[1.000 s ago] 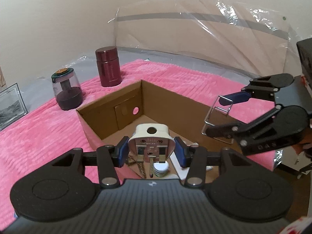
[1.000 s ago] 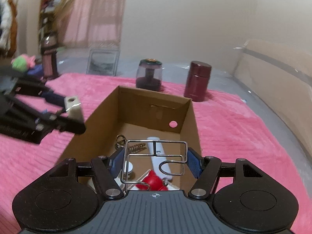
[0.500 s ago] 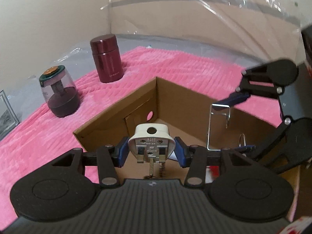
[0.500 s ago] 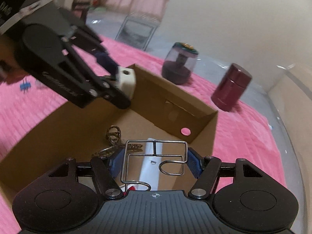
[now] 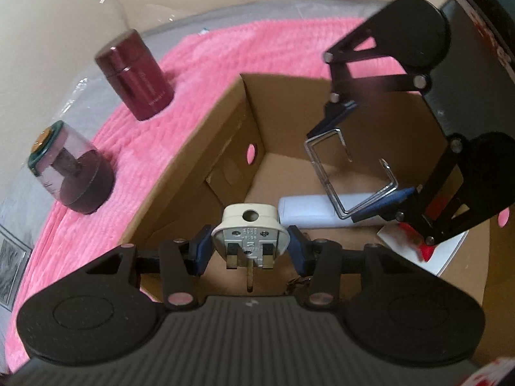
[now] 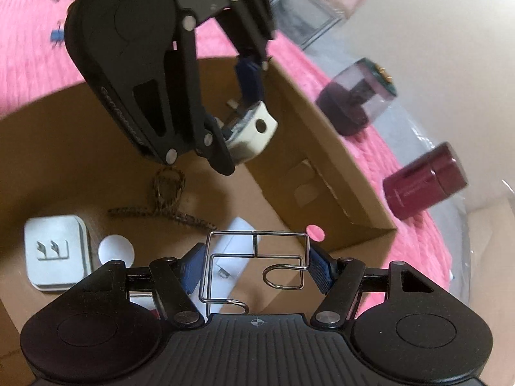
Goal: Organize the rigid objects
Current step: 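Lower into the box and open the left tool while the right tool releases the rack, then lift both tools out of the box back over the bedspread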
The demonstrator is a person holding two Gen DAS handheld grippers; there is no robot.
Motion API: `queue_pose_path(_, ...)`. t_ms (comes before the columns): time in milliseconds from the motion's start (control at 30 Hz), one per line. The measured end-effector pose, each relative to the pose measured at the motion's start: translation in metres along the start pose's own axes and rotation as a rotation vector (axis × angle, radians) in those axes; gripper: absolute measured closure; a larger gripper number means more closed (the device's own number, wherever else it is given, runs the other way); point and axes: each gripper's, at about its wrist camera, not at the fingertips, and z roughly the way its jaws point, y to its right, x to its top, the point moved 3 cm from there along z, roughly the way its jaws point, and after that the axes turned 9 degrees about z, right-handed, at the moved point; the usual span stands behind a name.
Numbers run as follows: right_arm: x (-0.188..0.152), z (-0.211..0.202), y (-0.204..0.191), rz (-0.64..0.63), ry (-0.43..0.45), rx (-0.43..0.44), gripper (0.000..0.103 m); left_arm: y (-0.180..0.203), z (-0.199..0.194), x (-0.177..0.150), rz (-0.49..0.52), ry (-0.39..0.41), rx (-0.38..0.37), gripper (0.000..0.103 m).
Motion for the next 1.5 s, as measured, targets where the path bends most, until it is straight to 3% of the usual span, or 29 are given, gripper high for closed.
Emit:
queue_pose_path(267,0.004,0.021,0.005,-0.016,-0.051,0.054,0.039,0.002,0.032,-0.003,0.044,-0.114,-0.036,0.059)
queue_pose_path(633,0.006,0.037,0.004,-0.015,-0.107,0.114,0.039,0.003,0.042,0.000,0.088,-0.153,-0.052,0.059)
queue_pose_path(1000,0.010,0.047,-0.011,-0.094,-0.149,0.172,0.039,0.005,0.047,0.002,0.136,-0.144,-0.044,0.058)
queue_pose_path(1500,0.011,0.048,-0.021,-0.124,-0.153,0.177,0.039,-0.005,0.024,-0.006,0.047,-0.053,-0.004,0.058)
